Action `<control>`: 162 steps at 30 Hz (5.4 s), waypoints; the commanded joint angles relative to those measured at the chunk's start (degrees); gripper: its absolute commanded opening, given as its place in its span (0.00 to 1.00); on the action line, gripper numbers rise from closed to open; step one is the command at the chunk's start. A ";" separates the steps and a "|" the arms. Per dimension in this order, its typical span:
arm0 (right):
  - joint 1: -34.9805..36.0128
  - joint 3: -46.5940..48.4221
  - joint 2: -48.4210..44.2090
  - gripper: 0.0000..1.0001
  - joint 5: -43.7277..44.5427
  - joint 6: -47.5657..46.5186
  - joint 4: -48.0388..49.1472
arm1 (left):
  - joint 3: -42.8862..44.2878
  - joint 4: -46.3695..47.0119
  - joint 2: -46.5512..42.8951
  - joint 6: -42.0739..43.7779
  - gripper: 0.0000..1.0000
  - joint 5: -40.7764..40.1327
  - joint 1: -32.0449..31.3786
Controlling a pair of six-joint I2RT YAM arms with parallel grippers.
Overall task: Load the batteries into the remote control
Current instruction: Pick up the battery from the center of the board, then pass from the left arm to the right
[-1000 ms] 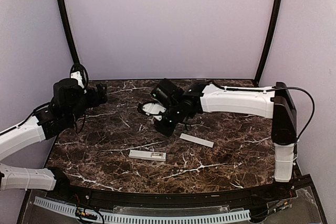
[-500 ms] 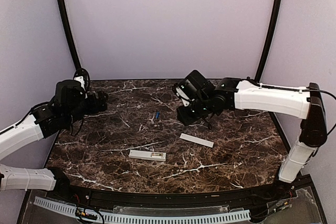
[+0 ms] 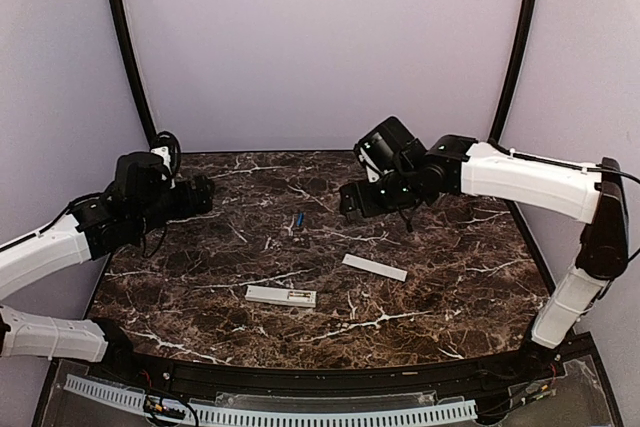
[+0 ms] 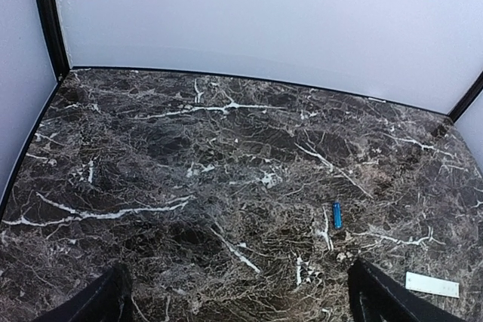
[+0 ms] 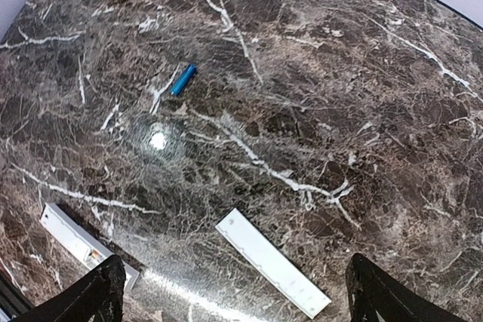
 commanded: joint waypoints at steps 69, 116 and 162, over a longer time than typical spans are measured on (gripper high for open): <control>-19.04 4.93 12.47 0.98 -16.88 -11.25 -8.03 | 51.15 -20.88 75.96 11.08 0.33 19.73 -5.46; -24.90 12.88 -10.42 0.84 -59.42 -7.22 26.92 | 39.75 32.24 37.81 26.96 0.00 46.47 -8.74; -18.90 17.26 -8.89 0.62 -60.33 -5.68 32.59 | 39.46 46.83 39.28 4.39 0.00 50.53 -11.32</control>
